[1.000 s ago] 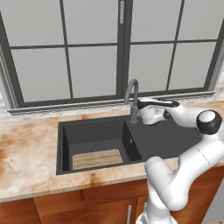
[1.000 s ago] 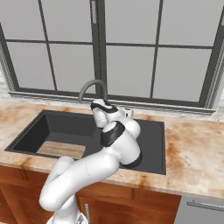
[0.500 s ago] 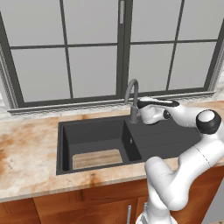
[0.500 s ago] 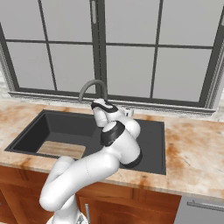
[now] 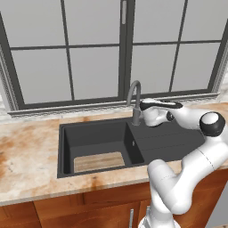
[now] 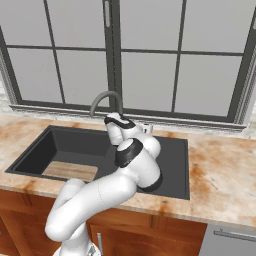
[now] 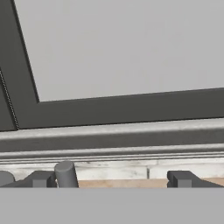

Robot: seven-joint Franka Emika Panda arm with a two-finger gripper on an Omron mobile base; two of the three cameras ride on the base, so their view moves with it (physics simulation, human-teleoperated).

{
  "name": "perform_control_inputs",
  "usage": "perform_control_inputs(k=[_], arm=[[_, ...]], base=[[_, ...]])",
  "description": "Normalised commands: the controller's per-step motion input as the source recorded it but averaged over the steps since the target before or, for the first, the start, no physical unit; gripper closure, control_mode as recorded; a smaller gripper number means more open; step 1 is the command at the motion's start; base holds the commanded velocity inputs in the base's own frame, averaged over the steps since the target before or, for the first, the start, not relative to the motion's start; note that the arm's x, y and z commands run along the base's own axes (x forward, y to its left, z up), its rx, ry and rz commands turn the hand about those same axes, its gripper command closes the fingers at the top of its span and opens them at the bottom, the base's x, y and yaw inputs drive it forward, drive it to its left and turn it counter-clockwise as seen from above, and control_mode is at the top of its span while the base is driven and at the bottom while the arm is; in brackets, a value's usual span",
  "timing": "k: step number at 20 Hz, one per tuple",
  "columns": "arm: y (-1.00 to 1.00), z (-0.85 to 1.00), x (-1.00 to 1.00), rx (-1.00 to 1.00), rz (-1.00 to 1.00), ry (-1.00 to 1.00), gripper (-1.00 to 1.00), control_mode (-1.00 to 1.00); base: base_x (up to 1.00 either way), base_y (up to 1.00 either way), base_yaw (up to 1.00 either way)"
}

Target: Turn on the sink faucet with hot water and rinse the cutting board for ten seconds, then turn off the faucet. Push the cutting board to reach the water if necessary.

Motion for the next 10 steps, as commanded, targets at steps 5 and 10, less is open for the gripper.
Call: perform_control_inputs(k=[5,10], arm=[[0.0,0.0,0.02,0.0,0.0,0.0,-1.0,-1.0],[-0.03,0.0,0.0,0.0,0.0,0.0,-1.0,-1.0]], base=[[0.0,0.0,0.0],[0.0,0.0,0.0]])
